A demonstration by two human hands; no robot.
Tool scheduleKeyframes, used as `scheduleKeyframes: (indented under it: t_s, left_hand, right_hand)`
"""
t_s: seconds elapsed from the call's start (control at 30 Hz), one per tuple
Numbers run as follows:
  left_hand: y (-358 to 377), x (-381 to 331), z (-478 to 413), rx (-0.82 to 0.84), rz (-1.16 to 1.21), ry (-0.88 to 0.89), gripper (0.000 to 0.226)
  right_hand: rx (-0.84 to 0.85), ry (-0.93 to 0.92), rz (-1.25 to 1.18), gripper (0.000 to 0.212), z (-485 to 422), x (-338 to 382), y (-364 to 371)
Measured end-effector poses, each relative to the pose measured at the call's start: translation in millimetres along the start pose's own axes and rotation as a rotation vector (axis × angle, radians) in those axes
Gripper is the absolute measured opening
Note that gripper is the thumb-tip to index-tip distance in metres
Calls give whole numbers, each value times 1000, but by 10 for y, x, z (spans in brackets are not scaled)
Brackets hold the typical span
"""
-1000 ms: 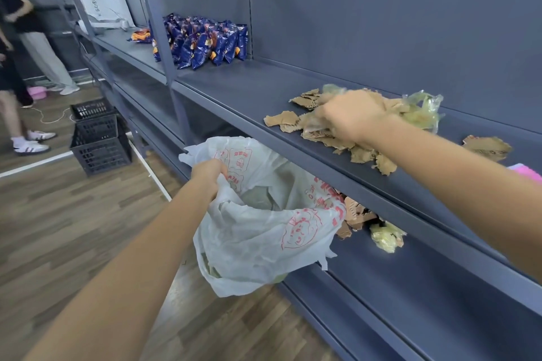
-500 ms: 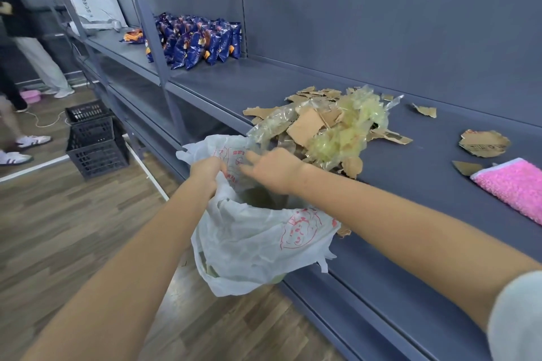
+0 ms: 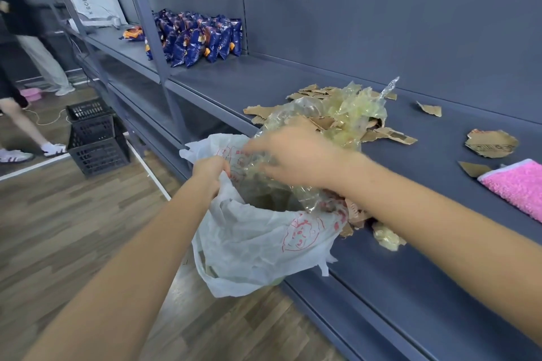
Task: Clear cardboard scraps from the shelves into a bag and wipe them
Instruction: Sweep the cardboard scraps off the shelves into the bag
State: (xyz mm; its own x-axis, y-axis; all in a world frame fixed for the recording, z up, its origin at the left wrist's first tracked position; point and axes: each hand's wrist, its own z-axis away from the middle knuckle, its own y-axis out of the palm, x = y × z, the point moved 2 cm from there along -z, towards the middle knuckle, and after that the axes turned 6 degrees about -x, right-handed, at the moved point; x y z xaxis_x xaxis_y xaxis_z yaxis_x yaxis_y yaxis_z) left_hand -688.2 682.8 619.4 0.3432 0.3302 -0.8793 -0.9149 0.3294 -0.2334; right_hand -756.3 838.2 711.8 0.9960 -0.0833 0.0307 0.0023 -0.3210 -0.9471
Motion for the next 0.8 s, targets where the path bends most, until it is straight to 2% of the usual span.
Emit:
scheduleKeyframes:
  t_s: [0.03,0.07,0.1,0.17,0.23,0.27,0.37,0.57,0.8]
  left_hand:
    - [-3,2,1,-4,8,0,16]
    - [-3,1,-1,-8,14,0,16]
    - [-2,-6,6,-15,14,3,15]
    - [12,-18,24,-18,4,7,15]
    - [37,-33,48,-13,-16,15,13]
    - [50,-37,53,-10,-23,16,14]
    - [68,-41,57,-9,-24,12,21]
    - [56,-27,71,-4,-18,16,21]
    - [53,-18,20,18,-88,66,27]
  right_hand:
    - [-220,43,26,37,59,-124,-146]
    - [-362,122,104,45,112,-291,-264]
    - [-378,267,191,62,152,-487,-336]
    - [-103,588,217,101,194,-864,-308]
    - [138,707,165,117,201,-1062,-126]
    - [177,707,116,117,197,-1100,-39]
    - [145,649,74,101,139,-1076,59]
    - [61,446,365,47,-58,-621,104]
    - [40,110,456,40,-201,-65,514]
